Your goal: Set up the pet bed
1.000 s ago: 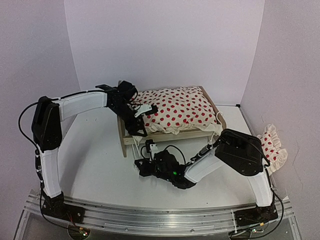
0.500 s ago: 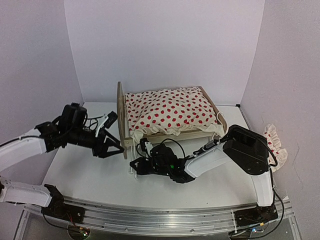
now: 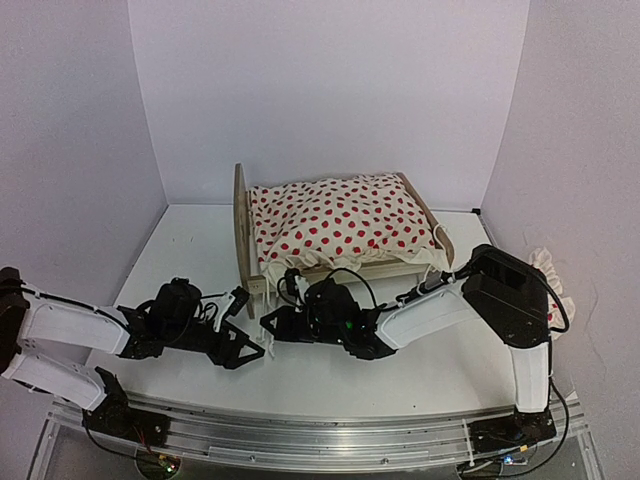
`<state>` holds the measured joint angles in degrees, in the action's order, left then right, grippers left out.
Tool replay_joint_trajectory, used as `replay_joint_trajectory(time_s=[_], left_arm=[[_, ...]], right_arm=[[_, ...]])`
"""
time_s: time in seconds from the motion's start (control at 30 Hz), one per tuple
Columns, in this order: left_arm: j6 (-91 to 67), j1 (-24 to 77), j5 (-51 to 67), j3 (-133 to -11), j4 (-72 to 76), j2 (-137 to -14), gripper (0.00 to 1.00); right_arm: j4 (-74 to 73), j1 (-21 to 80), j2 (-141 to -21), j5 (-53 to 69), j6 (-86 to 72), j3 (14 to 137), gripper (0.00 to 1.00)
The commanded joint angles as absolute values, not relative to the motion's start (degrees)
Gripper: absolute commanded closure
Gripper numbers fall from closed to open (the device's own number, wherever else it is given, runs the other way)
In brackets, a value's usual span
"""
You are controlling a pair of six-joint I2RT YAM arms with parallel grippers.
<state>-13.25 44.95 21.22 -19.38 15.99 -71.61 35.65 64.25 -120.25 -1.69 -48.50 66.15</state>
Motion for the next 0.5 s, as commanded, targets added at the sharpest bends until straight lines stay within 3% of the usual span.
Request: replay_joint_trajectory(time_s=[0.0,0.07,0.17,0.37,0.47], left_arm=[[-8.6,45.0,15.4,-17.5,35.5,-77.9,0.23],[-7.6,45.0,14.9,-18.7,37.0,-81.1,0.27],[-7.3,45.0,15.0,-18.8,40.6,-83.6,0.42],[-8.7,45.0,20.2,-18.5,44.8,-85.0,0.56],[-8.6,45.0,22.5,-18.1,45.5,-85.4,0.75]], right_arm=[[35.1,64.9,-117.4,1.3,-51.0,65.8,1.00],[35.1,64.9,-117.5,1.6,-50.9,66.1,1.00],[35.1,64.9,-117.6,2.2,-50.3,66.6,1.00],[35.1,64.9,-117.6,1.9,-50.5,66.3,1.00],[35.2,64.9,-117.8,1.8,-50.4,65.9,1.00]])
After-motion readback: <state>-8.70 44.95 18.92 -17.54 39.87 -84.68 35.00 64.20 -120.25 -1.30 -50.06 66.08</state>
